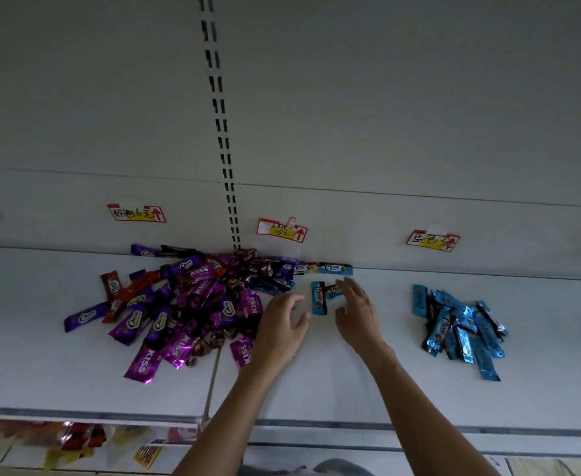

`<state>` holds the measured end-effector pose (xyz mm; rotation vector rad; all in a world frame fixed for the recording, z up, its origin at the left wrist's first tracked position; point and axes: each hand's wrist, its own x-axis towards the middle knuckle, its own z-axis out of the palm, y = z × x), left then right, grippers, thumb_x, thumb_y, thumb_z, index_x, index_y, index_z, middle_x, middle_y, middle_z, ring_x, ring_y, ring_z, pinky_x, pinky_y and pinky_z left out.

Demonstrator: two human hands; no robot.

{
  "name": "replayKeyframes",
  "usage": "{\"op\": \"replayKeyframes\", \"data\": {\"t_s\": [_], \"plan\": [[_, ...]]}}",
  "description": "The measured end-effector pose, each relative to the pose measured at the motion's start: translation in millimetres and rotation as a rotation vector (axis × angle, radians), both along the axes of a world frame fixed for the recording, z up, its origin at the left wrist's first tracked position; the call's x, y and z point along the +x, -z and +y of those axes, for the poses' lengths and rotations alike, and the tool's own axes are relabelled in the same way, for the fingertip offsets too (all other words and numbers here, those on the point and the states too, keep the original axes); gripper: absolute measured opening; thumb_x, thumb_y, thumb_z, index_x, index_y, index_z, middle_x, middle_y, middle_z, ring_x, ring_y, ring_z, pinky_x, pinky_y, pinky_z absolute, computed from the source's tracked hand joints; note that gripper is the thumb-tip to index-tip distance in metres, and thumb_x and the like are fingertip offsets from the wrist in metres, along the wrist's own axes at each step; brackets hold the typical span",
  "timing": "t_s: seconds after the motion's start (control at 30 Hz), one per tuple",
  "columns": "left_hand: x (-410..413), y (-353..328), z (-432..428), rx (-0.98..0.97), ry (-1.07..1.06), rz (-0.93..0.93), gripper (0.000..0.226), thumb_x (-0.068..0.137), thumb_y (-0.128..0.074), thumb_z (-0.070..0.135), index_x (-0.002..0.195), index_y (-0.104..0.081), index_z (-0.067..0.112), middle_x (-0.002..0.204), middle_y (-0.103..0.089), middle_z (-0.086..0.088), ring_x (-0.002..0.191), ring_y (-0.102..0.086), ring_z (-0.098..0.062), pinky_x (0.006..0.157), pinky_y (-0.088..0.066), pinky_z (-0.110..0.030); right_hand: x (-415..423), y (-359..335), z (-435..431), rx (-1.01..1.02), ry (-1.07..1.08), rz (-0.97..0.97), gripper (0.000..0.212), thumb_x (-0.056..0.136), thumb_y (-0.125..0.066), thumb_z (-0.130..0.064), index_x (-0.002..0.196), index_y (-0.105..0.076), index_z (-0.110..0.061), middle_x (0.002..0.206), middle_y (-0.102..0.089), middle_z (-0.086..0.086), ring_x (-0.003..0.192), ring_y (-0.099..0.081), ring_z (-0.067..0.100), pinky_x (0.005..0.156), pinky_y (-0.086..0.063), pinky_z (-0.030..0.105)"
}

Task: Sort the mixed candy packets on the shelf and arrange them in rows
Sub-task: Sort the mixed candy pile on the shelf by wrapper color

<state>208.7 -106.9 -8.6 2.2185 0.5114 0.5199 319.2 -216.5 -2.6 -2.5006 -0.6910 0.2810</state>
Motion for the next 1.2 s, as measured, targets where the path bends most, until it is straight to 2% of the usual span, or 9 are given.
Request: {"op": "replayKeyframes", "data": {"t_s": [0.07,0.17,0.23,0.37,0.57,0.7,0.93,1.03,1.2], "plan": [[17,4,-5,0.096,0.01,0.04,0.036,0.087,-0.063,0.023,0.118,-0.057,0.006,0.115,-0.057,-0.006,0.109,-0.049,-0.019,0.092,-0.038,-0.02,13,-2,1,-0.03,-0.044,-0.028,0.065,0.087,-0.048,0.001,0.146,-0.027,-0.016,0.155,-0.019,0.003,0.142,-0.017,0.019,0.115,-0.02,0.033],[36,15,-4,0.261,-0.092,0.115,0.047,0.082,-0.061,0.041,0.11,-0.059,0.003,0.11,-0.059,-0.012,0.105,-0.053,-0.03,0.088,-0.047,-0.037,31,-6,8,-0.085,-0.116,-0.03,0.074,0.086,-0.051,-0.001,0.149,-0.016,-0.018,0.158,-0.009,0.001,0.144,-0.01,0.018,0.117,-0.015,0.035],[42,16,-1,0.346,-0.185,0.212,0.056,0.082,-0.059,0.047,0.117,-0.054,0.004,0.12,-0.055,-0.016,0.115,-0.049,-0.033,0.096,-0.043,-0.043,39,-6,13,-0.163,-0.17,-0.027,0.074,0.088,-0.05,-0.007,0.149,-0.011,-0.022,0.158,-0.006,-0.002,0.144,-0.01,0.017,0.115,-0.017,0.035],[40,23,3,0.354,-0.216,0.384,0.064,0.092,-0.048,0.046,0.141,-0.03,0.01,0.146,-0.031,-0.009,0.136,-0.024,-0.025,0.112,-0.024,-0.035,43,-1,11,-0.209,-0.19,-0.081,0.065,0.089,-0.05,-0.015,0.147,-0.023,-0.023,0.148,-0.032,-0.002,0.131,-0.028,0.019,0.103,-0.029,0.034],[26,15,6,0.386,-0.036,0.335,0.051,0.092,-0.046,0.01,0.141,-0.033,0.008,0.142,-0.036,-0.003,0.129,-0.028,-0.02,0.106,-0.03,-0.024,34,2,6,-0.059,-0.103,-0.03,0.038,0.092,-0.051,-0.023,0.128,-0.054,-0.012,0.125,-0.048,0.009,0.114,-0.039,0.023,0.088,-0.041,0.03],[27,13,19,0.315,0.027,0.326,0.055,0.086,-0.047,-0.009,0.138,-0.042,0.009,0.134,-0.043,-0.006,0.124,-0.037,-0.021,0.103,-0.037,-0.025,23,0,15,-0.161,-0.163,-0.034,0.055,0.083,-0.062,-0.048,0.126,-0.051,-0.015,0.122,-0.043,0.007,0.113,-0.037,0.022,0.087,-0.046,0.034],[24,4,29,0.499,-0.073,0.368,0.047,0.087,-0.056,0.004,0.129,-0.054,0.026,0.122,-0.05,0.002,0.114,-0.04,-0.019,0.095,-0.037,-0.028,10,-6,18,-0.212,-0.217,-0.075,0.032,0.089,-0.055,-0.026,0.116,-0.052,-0.009,0.112,-0.054,0.009,0.097,-0.055,0.025,0.07,-0.043,0.03],[19,4,28,0.505,-0.064,0.329,0.042,0.085,-0.056,0.002,0.122,-0.058,0.021,0.124,-0.053,0.004,0.118,-0.041,-0.018,0.097,-0.035,-0.029,6,-7,19,-0.249,-0.22,-0.084,0.026,0.089,-0.051,-0.024,0.11,-0.049,-0.009,0.11,-0.057,0.009,0.098,-0.056,0.026,0.071,-0.038,0.03],[18,8,26,0.58,-0.059,0.341,0.045,0.086,-0.051,-0.003,0.129,-0.05,0.012,0.125,-0.05,-0.003,0.12,-0.042,-0.021,0.1,-0.034,-0.029,7,-6,18,-0.231,-0.216,-0.046,0.035,0.088,-0.057,-0.028,0.113,-0.047,-0.006,0.114,-0.046,0.011,0.1,-0.052,0.026,0.072,-0.044,0.033]]}}
